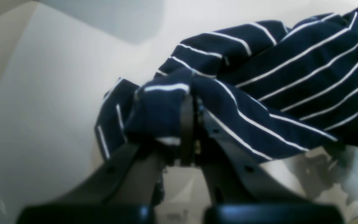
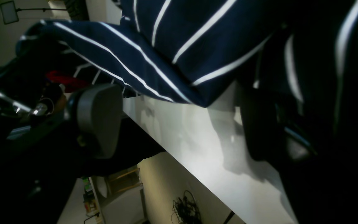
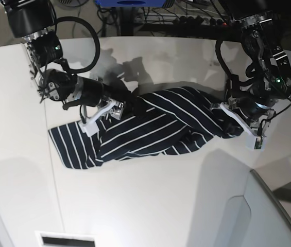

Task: Layout the t-shirt on the table in an organized manner, then fold the t-shirt properly
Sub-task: 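Lower the held shirt onto the table with both grippers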

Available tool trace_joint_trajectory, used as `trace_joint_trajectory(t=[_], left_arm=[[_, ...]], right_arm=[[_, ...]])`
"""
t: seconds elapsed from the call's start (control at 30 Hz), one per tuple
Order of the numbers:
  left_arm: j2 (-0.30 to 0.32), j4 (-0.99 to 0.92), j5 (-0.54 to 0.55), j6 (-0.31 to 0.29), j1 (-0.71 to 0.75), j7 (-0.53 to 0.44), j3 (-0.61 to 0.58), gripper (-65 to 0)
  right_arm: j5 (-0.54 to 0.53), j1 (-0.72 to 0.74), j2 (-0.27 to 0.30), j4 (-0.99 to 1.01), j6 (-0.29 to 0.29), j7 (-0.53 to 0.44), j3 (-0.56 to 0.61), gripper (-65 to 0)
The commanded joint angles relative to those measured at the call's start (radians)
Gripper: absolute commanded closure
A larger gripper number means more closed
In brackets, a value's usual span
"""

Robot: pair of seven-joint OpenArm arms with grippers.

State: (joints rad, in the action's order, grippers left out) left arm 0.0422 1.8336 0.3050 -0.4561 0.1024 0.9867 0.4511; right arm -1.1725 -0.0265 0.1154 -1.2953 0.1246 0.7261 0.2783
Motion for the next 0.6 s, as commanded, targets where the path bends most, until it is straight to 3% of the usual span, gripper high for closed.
trace_joint_trajectory(t=[0.0,0.3,0.47,0.57], left_arm=[[0.008,0.035,0.015,-0.003,-0.014,-0.022,0.002,0.0],[0.008,0.065,0.015,-0.003,-0.002,-0.022,-0.007,0.0],[0.008,0.067,0.015,-0.005,0.009,-0.022,-0.005,0.0],[0.008,0.067,0.015,-0.005,0.01,-0.022,-0.007,0.0]], right_arm=[[-0.025,0.001,-0.001,-0.013,0.013,-0.001,-0.004,-56.3],[-0.02,0.023,-0.052,0.049,0.013,-0.033,0.005,-54.9],[-0.019,0.03,-0.058,0.049,0.013,-0.033,0.006,-42.6],[-0.022,0.046,-0.058,0.052,0.013,-0.027,0.006,-29.0]])
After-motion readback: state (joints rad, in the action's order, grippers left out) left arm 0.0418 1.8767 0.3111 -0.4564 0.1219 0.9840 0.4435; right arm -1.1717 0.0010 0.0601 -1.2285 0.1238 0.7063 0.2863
